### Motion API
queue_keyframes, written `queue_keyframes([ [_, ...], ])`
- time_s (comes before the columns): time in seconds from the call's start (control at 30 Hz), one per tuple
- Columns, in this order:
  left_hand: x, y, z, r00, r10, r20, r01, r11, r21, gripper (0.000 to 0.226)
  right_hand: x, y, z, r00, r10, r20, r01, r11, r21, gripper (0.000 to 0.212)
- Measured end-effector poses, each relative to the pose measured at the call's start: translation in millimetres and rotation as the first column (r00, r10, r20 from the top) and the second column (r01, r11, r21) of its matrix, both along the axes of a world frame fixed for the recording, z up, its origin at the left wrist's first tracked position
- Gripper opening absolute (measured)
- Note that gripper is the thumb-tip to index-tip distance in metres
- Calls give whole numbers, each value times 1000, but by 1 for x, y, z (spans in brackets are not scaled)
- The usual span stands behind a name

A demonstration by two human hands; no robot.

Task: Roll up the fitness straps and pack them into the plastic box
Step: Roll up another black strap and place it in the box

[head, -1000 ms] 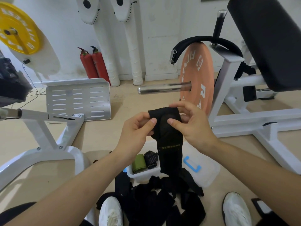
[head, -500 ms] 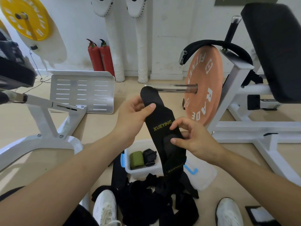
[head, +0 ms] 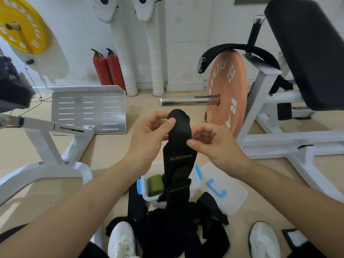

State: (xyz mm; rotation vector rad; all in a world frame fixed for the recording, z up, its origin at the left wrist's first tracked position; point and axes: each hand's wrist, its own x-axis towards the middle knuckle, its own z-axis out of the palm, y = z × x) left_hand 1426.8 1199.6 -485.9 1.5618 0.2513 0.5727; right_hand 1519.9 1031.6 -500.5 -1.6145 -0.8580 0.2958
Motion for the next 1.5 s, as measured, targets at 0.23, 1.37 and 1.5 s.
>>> queue_keyframes([
  [0.23,-2,6,6,997,-13,73,-3,975,221,24,2,1,0,1000,9,0,-9,1000,12,13],
  [1.37,-17,-4,8,969,-157,-189,190,966,173,27,1,-6,6,969,0,246,-15,998,59,40],
  [1.5,-20,-5,2,993,-26,-112,85,818,569,37,1,-7,8,989,37,140,-47,996,71,27],
])
